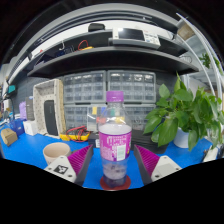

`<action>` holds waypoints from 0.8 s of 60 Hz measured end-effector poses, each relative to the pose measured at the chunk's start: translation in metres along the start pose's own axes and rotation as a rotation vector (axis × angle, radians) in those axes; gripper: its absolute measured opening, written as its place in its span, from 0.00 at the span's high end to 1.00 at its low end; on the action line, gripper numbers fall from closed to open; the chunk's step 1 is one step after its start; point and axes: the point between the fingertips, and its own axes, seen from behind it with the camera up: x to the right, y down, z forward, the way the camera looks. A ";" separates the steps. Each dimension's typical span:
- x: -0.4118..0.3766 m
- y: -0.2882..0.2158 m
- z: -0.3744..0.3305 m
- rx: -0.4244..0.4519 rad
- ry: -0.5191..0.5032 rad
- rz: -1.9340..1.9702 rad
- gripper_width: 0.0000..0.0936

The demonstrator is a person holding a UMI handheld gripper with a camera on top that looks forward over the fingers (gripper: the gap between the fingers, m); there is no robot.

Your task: Pour water

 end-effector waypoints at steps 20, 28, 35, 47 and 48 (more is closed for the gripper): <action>-0.046 0.021 -0.095 -0.059 0.118 0.064 0.09; -0.074 0.030 -0.122 -0.089 0.157 0.101 0.09; -0.089 0.032 -0.139 -0.106 0.201 0.070 0.09; -0.113 0.019 -0.157 -0.086 0.205 0.033 0.08; -0.114 0.019 -0.158 -0.089 0.205 0.038 0.07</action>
